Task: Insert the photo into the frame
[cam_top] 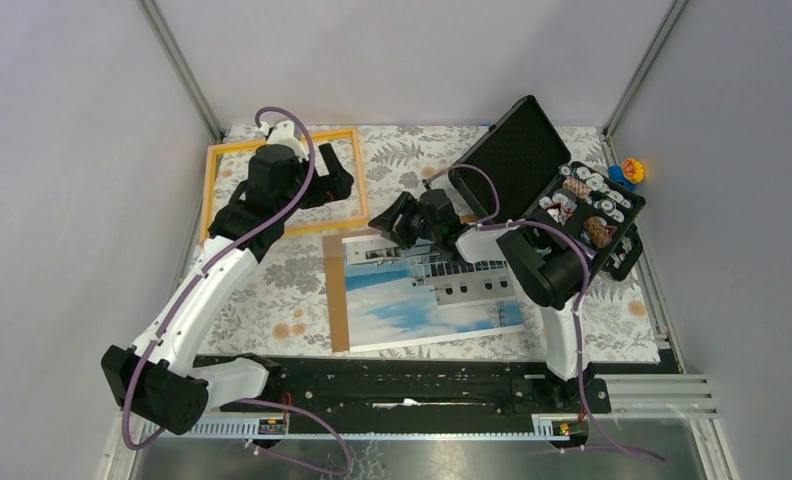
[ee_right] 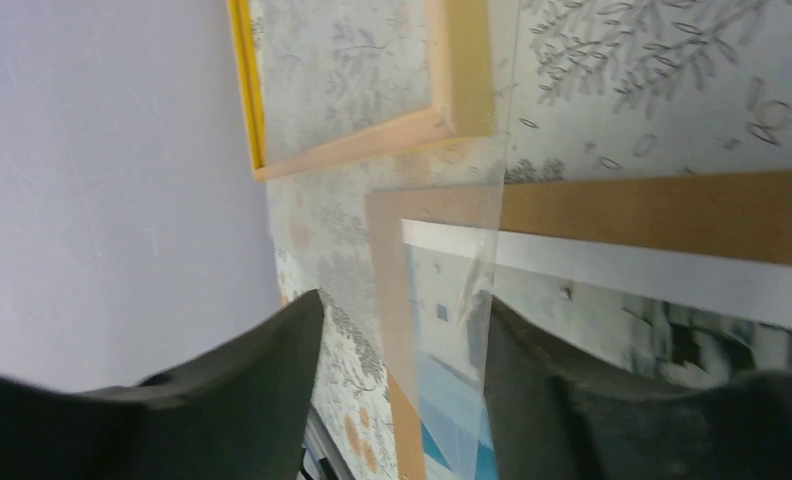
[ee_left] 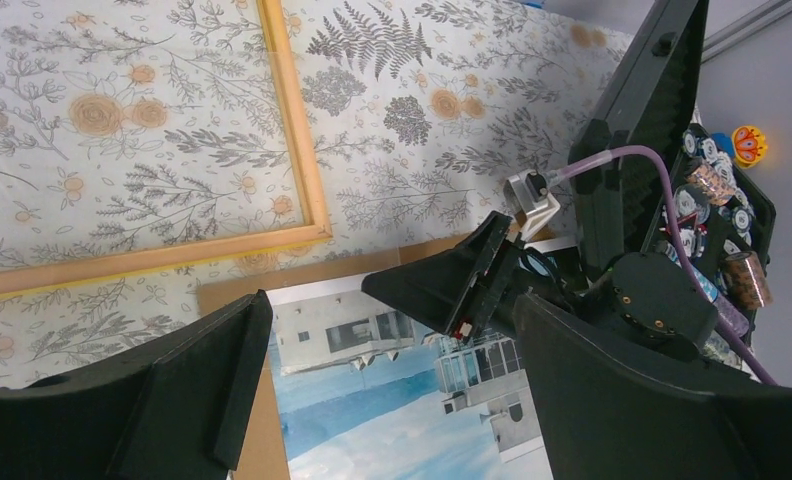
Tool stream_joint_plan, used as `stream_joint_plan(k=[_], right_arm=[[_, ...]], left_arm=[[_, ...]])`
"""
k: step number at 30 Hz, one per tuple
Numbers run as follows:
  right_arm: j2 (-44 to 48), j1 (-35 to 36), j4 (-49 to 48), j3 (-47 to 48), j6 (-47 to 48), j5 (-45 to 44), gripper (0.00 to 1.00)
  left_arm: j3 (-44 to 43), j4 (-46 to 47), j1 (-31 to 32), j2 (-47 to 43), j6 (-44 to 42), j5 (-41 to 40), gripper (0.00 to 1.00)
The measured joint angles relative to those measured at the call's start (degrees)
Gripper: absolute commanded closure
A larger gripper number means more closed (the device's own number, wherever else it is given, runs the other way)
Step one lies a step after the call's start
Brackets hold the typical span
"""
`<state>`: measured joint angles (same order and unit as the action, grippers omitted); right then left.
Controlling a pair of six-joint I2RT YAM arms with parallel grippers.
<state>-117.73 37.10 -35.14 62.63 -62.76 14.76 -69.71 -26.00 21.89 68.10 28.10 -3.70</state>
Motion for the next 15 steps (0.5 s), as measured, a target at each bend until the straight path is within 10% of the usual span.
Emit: stream_joint_plan(k=[5,15], right_arm=[[-3.21,0.0,-4.66,1.4,-3.91,1.03,0.8],[-5.88,0.0,-5.6,5.4,-5.57,1.25,0.92]], left_arm=[[0.11,0.0,0.0,-0.96,0.02,0.07,0.01],[0.7,0.85,0.0,-1.99,0.79,1.46,0.01]])
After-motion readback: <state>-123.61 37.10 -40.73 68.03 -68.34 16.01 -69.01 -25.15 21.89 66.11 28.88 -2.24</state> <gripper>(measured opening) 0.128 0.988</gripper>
